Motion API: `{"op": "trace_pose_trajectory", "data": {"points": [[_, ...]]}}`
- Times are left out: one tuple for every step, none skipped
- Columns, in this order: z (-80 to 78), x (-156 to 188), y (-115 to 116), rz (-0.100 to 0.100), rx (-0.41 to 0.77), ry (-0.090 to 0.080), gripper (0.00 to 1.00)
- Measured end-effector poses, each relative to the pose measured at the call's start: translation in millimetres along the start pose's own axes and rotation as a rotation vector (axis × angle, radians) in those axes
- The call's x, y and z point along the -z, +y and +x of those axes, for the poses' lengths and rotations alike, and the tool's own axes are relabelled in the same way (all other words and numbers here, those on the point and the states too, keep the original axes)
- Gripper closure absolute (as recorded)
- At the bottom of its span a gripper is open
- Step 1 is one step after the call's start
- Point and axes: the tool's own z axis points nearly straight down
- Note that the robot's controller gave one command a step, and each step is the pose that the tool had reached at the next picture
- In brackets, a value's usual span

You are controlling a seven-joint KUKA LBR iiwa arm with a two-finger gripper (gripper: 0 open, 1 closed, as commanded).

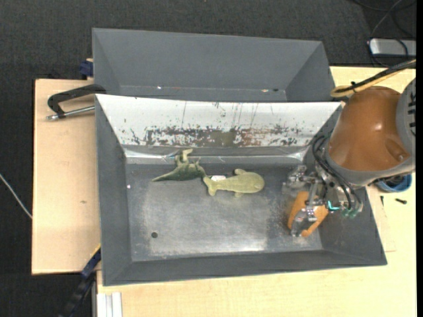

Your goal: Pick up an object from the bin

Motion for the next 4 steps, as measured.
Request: {"op": "trace_pose_trajectory", "data": {"points": [[-13.9, -63.6, 76.0, 0.0, -0.155, -0.011, 0.0], [-89.4, -37.8, 70.0, 0.001, 0.014, -0.018, 0.0], [-86.7, 22.1, 111.3, 0.0, 0.118, -0.019, 0.0], [-94.4, -59.0, 158.5, 0.001, 0.479, -0.009, 0.0]]}}
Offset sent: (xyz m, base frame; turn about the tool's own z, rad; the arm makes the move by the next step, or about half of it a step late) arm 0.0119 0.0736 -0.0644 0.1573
